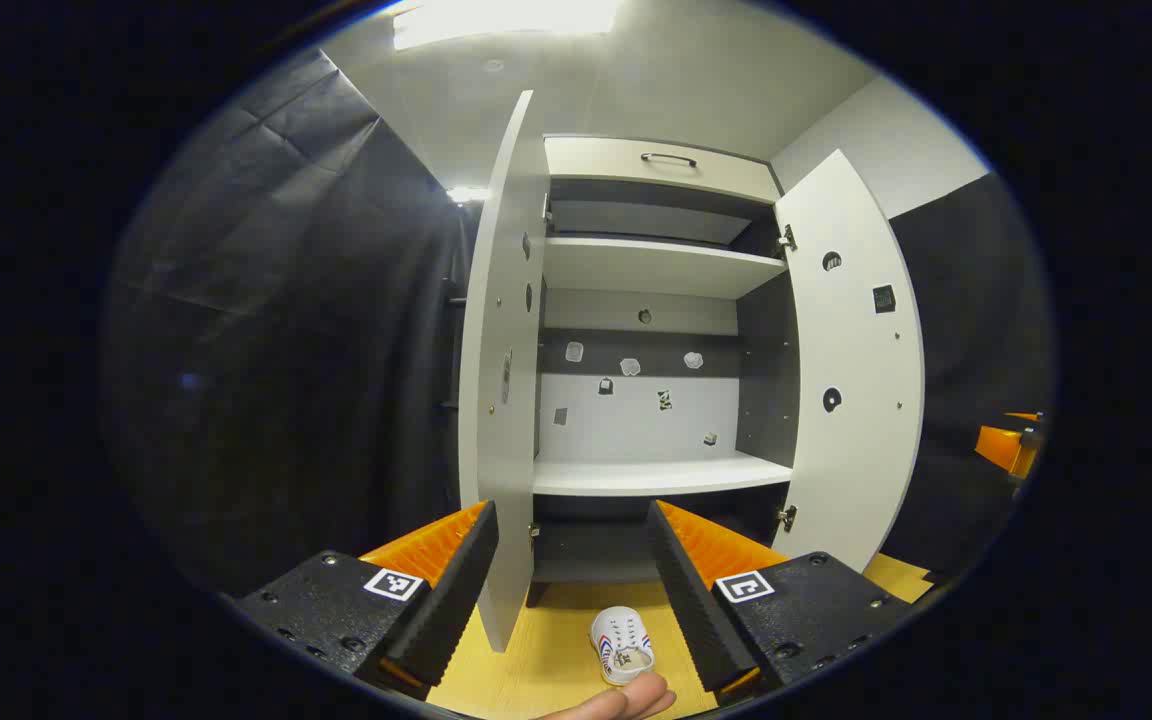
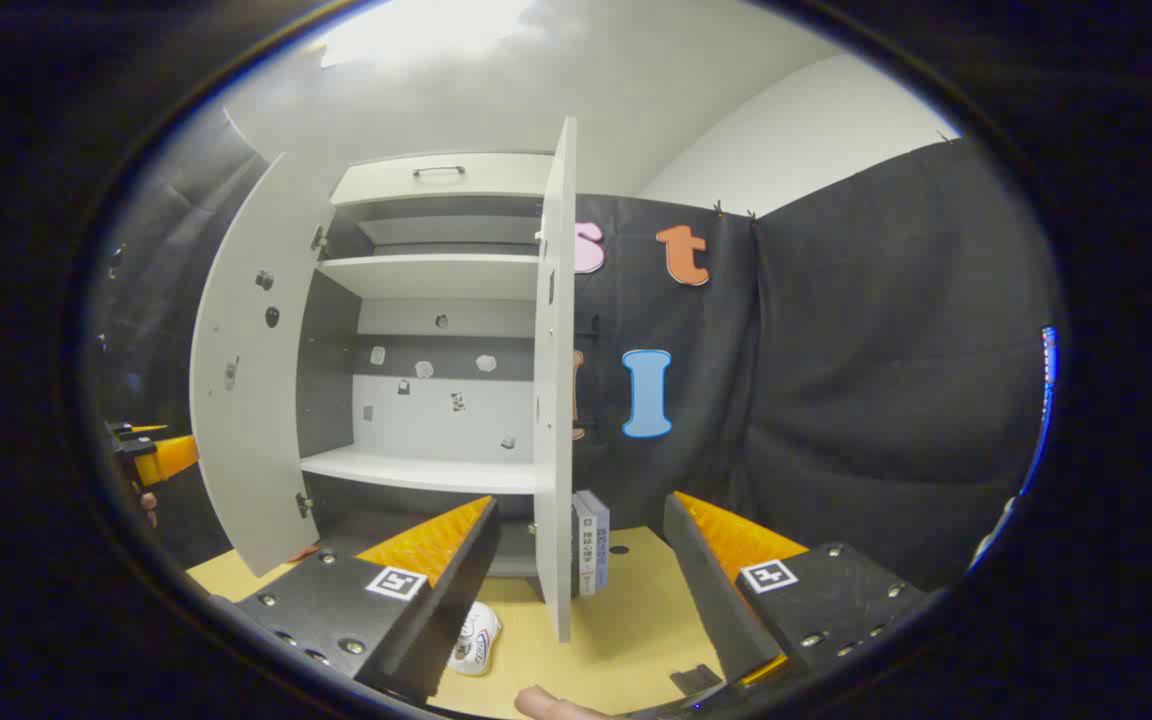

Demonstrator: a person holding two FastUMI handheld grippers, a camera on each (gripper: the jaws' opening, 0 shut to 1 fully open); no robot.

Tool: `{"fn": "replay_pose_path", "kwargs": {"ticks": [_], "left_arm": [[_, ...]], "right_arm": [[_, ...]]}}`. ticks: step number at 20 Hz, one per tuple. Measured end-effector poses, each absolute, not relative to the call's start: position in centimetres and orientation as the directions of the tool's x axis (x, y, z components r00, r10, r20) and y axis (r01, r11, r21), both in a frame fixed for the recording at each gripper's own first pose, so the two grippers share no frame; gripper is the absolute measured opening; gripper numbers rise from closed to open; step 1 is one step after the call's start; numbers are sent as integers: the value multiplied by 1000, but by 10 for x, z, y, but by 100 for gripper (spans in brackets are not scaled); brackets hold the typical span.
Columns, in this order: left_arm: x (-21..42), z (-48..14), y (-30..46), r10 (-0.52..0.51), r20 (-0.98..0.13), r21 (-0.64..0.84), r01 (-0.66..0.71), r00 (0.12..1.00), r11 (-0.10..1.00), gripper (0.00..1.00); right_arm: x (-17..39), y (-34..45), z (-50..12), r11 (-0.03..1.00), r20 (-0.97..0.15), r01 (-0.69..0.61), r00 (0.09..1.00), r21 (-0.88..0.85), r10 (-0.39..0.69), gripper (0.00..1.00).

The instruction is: Grab one shoe with the right hand and put it into the shoe cabinet, grab the other shoe with the left hand and put it into the shoe cabinet; then close the right door with the right hand and the left door with the left hand.

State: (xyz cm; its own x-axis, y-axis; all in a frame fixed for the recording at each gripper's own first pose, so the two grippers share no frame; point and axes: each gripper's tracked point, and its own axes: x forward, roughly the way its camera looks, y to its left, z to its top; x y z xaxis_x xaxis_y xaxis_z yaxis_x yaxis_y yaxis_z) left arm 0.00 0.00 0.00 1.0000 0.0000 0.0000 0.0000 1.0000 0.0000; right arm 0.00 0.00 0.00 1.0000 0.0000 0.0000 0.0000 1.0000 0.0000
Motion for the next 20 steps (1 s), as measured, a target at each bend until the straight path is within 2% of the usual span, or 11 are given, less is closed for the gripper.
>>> {"fn": "replay_pose_path", "kwargs": {"ticks": [1,7,8,9,18,19,20], "left_arm": [[0,-3,-4,-9,-4,11,9,1000,1000,91],[0,-4,-20,-47,-9,16,47,999,999,91],[0,-4,-21,-48,-6,16,48,999,999,86],[0,-3,-21,-49,-3,17,49,999,999,91],[4,15,-17,-17,41,36,15,999,999,91],[4,16,-17,-17,42,41,15,999,999,86],[3,15,-17,-17,42,39,16,999,999,91]], "right_arm": [[1,0,-3,1000,-6,-3,1000,-2,3,98],[0,-5,-6,1000,5,6,1000,15,-7,98],[-1,-5,-4,1000,8,5,1000,29,-6,98],[-2,-5,-3,999,12,0,1000,42,-1,98],[-10,4,17,995,62,-31,998,96,25,98],[-10,6,17,995,69,-45,997,89,38,98],[-11,17,17,993,75,-87,994,74,81,98]]}}
